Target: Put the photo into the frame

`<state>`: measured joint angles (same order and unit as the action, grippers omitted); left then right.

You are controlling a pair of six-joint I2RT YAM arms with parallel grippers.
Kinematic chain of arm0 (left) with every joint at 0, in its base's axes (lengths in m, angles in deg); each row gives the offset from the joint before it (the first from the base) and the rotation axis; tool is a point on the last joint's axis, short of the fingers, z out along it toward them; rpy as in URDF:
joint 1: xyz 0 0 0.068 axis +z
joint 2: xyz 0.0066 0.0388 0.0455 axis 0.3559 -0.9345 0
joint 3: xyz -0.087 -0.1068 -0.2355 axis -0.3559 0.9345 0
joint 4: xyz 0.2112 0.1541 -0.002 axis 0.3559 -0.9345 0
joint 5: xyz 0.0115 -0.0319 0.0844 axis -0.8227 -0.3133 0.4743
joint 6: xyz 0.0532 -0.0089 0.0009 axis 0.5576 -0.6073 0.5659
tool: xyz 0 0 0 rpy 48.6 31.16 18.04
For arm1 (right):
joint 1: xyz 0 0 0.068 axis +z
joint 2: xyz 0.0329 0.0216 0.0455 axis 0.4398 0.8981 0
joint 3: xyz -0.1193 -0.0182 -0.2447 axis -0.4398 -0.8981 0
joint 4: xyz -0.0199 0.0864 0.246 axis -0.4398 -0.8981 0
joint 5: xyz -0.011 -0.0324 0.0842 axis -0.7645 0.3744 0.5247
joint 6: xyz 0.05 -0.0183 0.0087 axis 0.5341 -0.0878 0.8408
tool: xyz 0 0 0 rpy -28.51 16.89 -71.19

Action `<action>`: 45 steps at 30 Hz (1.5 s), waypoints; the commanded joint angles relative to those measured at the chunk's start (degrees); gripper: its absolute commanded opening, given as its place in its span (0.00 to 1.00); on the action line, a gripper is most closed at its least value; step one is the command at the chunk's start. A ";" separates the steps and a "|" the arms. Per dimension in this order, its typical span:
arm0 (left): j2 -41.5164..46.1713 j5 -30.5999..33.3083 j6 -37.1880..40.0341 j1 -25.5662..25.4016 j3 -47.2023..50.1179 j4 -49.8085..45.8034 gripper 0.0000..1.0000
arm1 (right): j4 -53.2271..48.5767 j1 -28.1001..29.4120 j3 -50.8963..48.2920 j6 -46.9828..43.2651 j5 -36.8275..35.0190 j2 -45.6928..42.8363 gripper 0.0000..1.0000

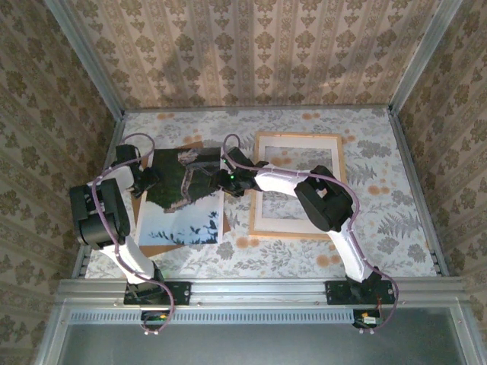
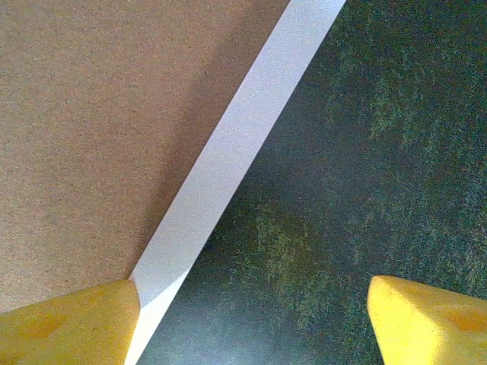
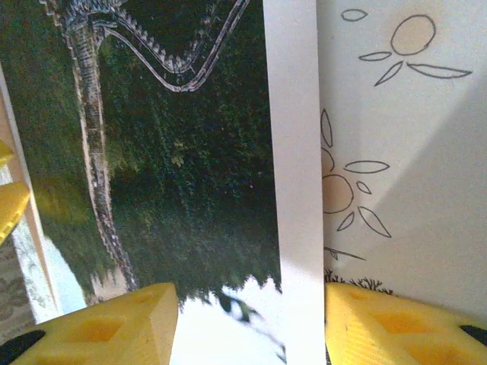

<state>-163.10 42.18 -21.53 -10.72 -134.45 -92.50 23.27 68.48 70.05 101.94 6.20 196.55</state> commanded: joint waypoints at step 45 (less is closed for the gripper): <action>3.31 -0.89 0.17 -0.11 1.20 -0.71 0.81 | 13.99 -0.83 -8.82 -7.26 -1.65 -4.73 0.02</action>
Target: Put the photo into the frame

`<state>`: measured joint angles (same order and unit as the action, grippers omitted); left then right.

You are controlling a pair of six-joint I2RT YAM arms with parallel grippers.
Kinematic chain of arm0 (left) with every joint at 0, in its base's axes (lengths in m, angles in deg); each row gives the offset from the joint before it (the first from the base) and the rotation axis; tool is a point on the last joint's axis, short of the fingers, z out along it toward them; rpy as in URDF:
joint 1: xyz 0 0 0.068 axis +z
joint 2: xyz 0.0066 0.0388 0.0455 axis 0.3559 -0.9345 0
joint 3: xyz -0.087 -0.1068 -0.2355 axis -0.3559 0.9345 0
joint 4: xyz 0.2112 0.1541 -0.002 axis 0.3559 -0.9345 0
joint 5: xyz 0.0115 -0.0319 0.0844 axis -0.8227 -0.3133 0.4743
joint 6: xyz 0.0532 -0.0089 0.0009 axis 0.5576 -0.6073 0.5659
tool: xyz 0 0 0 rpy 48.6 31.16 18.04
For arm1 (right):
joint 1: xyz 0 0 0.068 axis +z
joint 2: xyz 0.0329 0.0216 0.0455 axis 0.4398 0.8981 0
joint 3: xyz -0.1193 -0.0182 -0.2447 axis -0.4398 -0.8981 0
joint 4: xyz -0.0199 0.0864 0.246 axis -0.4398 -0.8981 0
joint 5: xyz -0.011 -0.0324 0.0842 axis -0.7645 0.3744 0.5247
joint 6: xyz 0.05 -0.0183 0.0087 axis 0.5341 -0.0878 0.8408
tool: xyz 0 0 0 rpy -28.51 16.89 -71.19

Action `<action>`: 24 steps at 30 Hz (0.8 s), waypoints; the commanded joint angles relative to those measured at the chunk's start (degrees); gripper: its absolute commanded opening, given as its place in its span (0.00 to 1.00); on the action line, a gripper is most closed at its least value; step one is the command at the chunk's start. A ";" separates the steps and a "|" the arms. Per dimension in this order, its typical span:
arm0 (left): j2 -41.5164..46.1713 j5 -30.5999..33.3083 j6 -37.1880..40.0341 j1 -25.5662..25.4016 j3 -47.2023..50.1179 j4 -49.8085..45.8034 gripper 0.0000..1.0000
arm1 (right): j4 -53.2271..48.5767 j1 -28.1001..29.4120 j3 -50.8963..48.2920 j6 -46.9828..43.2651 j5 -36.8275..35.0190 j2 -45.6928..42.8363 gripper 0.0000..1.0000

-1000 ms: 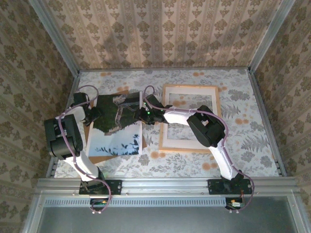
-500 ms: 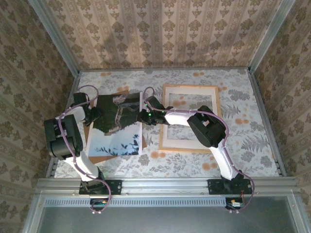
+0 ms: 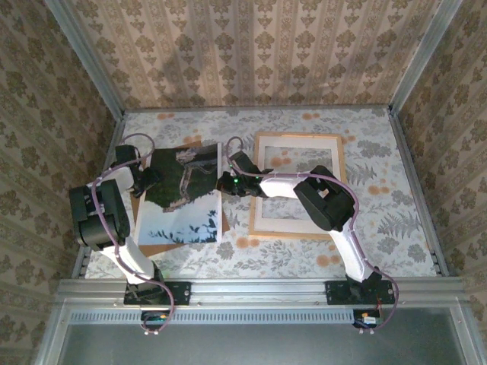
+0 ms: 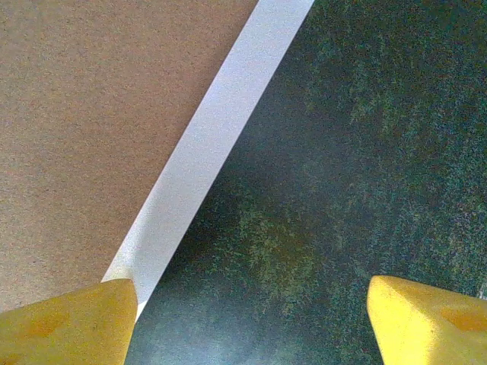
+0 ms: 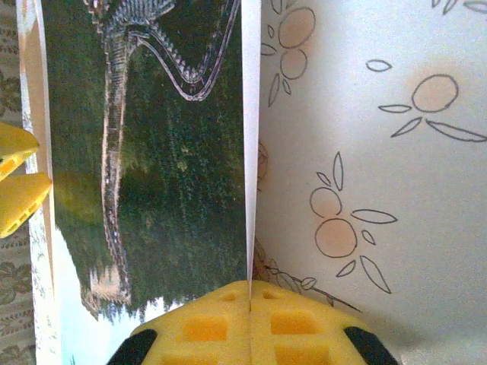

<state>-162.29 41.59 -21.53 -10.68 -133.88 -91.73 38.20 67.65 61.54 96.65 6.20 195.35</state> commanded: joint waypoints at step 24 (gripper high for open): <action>42.20 9.58 26.06 -49.13 12.41 15.90 0.87 | -15.58 -17.09 -6.71 7.58 8.71 -30.22 0.00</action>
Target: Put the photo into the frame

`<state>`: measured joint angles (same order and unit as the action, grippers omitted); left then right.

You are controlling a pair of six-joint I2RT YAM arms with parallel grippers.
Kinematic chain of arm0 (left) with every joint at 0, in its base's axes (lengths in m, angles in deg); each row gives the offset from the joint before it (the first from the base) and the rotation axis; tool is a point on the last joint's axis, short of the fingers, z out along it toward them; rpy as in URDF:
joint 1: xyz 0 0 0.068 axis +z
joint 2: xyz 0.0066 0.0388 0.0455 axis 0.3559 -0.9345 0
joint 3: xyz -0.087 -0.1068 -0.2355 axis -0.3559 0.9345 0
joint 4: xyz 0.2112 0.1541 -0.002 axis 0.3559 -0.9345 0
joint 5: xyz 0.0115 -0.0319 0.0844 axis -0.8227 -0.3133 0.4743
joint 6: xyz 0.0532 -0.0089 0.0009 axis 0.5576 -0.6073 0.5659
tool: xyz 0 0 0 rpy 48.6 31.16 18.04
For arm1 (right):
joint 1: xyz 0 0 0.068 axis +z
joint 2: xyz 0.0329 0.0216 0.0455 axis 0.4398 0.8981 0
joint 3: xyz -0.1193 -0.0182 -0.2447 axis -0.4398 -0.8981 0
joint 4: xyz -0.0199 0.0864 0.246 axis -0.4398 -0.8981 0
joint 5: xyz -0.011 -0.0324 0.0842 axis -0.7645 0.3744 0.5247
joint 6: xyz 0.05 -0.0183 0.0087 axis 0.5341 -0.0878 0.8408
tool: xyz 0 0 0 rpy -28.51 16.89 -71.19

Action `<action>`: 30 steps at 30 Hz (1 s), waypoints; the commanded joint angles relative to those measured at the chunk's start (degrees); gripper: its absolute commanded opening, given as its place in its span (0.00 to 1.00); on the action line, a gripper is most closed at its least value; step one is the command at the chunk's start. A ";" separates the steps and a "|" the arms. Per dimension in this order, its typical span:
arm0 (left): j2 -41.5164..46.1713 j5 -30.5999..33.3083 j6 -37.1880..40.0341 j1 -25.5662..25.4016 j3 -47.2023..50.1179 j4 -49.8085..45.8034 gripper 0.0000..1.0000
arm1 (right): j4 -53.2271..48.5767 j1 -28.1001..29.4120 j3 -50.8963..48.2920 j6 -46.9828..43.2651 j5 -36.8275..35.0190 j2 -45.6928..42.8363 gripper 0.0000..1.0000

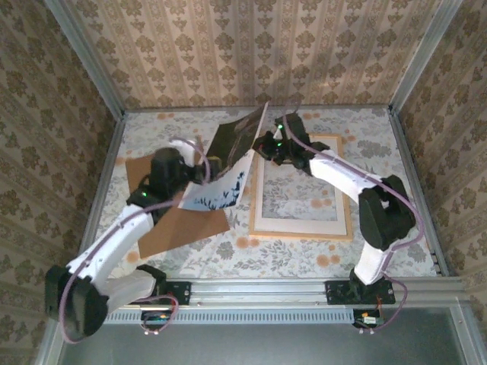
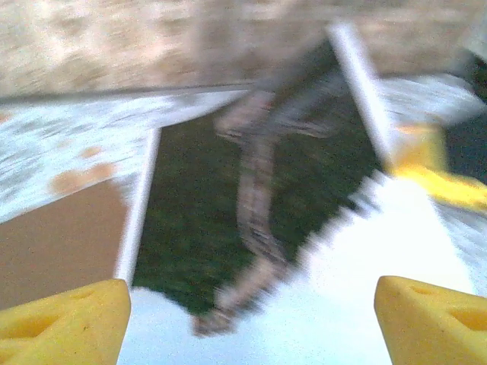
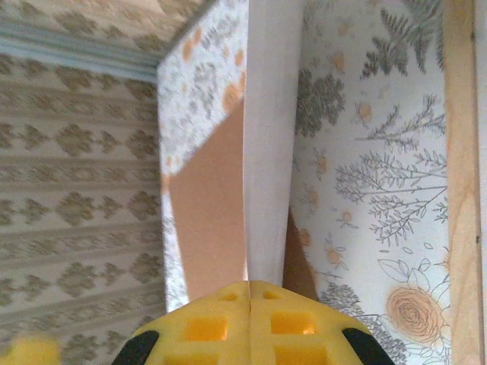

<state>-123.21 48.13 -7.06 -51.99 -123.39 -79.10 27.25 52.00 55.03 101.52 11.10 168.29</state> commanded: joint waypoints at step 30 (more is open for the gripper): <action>-12.04 29.42 34.90 -30.25 -6.18 4.80 0.52 | -13.24 -4.29 8.24 2.29 0.93 -7.66 0.00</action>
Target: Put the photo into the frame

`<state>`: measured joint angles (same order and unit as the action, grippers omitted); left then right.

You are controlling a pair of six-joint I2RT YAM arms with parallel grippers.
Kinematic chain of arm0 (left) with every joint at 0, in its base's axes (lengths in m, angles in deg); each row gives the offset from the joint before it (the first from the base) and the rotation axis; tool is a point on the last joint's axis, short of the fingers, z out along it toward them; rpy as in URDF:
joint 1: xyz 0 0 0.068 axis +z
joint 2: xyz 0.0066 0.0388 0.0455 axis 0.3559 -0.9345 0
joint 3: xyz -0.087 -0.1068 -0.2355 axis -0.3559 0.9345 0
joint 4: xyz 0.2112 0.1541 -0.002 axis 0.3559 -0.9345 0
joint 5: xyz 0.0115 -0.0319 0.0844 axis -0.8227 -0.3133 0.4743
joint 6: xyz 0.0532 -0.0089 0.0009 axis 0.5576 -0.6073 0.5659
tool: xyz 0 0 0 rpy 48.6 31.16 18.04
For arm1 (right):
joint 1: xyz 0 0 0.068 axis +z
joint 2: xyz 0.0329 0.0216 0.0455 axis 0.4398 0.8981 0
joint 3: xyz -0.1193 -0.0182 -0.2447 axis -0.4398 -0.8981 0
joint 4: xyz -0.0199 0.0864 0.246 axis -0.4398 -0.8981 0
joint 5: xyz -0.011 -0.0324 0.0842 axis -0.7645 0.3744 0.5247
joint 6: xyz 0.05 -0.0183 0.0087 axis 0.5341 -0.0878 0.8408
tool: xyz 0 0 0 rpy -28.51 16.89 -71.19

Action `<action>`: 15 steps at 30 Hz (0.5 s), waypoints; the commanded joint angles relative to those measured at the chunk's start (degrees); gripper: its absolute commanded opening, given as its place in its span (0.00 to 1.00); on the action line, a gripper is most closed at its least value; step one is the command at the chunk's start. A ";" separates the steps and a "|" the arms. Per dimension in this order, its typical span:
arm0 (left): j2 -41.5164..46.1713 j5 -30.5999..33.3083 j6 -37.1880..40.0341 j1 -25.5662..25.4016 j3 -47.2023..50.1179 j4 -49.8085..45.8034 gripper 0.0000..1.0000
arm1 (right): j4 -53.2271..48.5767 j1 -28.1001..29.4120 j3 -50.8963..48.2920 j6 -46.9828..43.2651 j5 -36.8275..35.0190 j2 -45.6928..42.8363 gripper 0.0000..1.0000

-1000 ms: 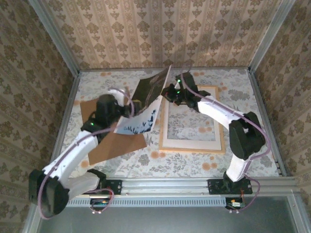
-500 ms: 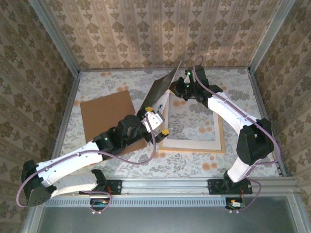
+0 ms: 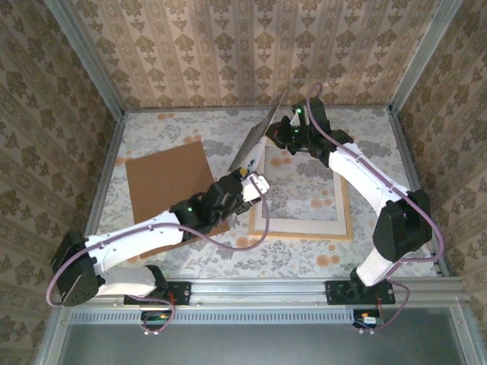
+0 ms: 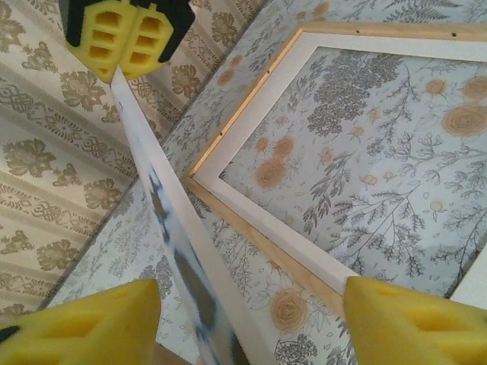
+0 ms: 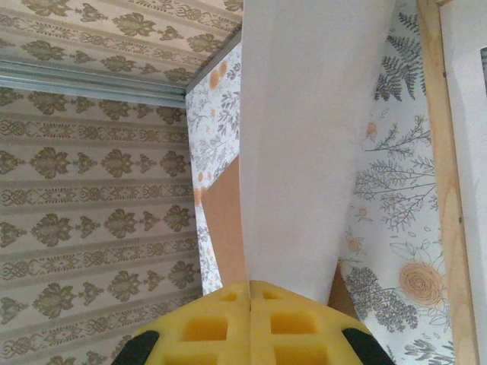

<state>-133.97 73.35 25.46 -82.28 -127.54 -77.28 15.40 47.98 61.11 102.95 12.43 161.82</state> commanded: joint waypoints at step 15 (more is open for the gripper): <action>0.18 4.33 2.39 0.39 -2.39 5.35 0.02 | -2.73 -0.75 3.76 -0.77 -1.19 1.47 0.00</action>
<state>-134.53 77.52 28.70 -82.24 -127.76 -72.87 13.67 47.57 62.61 103.12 11.84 162.26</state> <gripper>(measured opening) 0.046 0.038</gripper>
